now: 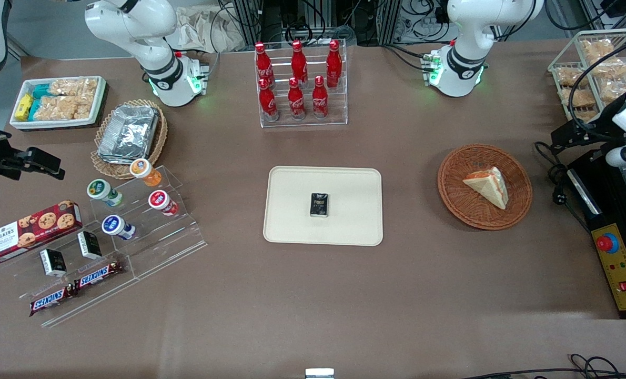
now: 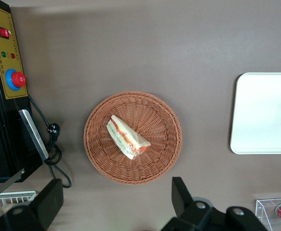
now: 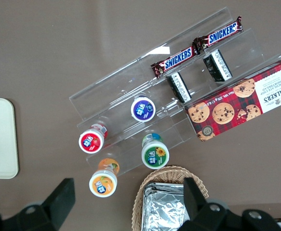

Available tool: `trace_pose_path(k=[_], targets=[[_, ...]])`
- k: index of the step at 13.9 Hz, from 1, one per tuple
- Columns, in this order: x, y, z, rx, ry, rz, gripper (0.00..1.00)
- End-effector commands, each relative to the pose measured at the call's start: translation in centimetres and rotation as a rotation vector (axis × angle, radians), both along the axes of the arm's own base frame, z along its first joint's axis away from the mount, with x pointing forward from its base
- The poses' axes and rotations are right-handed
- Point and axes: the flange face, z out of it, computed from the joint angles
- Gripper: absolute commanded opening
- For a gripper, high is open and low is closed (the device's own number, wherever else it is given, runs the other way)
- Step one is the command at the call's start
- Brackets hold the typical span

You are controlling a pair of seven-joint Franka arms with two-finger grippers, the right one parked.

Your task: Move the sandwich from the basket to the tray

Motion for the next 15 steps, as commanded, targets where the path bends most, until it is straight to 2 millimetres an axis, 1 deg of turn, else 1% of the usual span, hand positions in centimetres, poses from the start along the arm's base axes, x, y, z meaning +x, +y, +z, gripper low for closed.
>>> trace_pose_path(k=[1,3,5,7,8,9,11,12,13,15], targets=[[0.3,0.2,0.5,0.005,-0.009,0.016,1.0],[0.4,0.2,0.4,0.007,-0.007,0.028,1.0],[0.7,0.1,-0.2,0.019,0.003,0.121,1.0],[0.6,0.3,-1.0,0.028,0.027,0.2,1.0],[0.5,0.3,-2.3,0.032,0.052,0.226,1.0],[0.4,0.2,-3.1,0.038,0.067,0.27,1.0],[0.0,0.2,-5.1,0.057,0.097,0.429,1.0],[-0.2,0.2,-6.4,0.062,0.096,0.475,1.0],[-0.9,0.1,-7.9,0.063,0.081,0.517,1.0],[-2.6,0.2,-10.9,0.056,0.027,0.682,1.0]])
